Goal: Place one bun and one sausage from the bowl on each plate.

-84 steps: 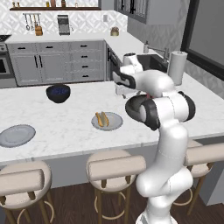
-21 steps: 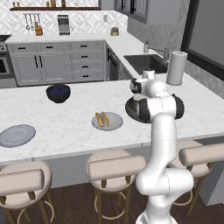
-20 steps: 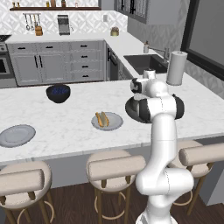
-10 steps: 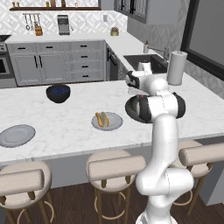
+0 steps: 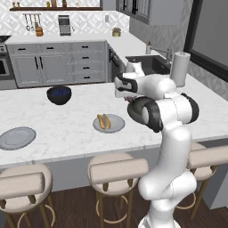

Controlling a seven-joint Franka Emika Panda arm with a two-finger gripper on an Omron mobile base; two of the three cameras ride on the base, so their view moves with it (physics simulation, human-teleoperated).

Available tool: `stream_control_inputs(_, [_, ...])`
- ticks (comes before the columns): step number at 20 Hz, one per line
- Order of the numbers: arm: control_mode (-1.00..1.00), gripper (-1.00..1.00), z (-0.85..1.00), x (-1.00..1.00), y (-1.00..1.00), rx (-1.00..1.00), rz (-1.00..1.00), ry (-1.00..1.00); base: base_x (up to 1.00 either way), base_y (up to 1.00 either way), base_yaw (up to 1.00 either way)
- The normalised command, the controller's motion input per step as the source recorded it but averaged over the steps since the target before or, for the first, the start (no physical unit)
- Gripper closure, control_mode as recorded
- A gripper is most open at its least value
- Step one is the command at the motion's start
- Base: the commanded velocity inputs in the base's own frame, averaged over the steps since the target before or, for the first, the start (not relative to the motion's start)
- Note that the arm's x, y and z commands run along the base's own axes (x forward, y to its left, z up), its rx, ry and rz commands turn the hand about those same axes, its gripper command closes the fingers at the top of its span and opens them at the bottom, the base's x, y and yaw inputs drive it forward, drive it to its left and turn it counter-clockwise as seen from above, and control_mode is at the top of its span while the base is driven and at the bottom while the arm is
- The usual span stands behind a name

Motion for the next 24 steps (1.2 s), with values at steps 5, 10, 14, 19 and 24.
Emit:
stream_control_inputs(5, [-1.0, 1.0, -0.18, -0.56, 0.88, 0.03, 0.17, -0.06, 0.0, 0.0, 0.0])
stream_control_inputs(10, [-1.0, 1.0, -0.31, -0.08, 0.33, 0.02, -0.13, 0.05, 0.0, 0.0, 0.0])
stream_control_inputs(14, [-1.0, 1.0, -0.45, 0.0, 0.16, -0.06, -0.26, 0.1, 0.0, 0.0, 0.0])
stream_control_inputs(19, [-1.0, 1.0, -0.45, 0.0, 0.16, 0.0, -0.08, 0.03, 0.0, 0.0, 0.0])
stream_control_inputs(24, [-1.0, 1.0, -0.22, 0.0, 0.03, 0.0, 0.01, 0.02, 0.0, 0.0, 0.0])
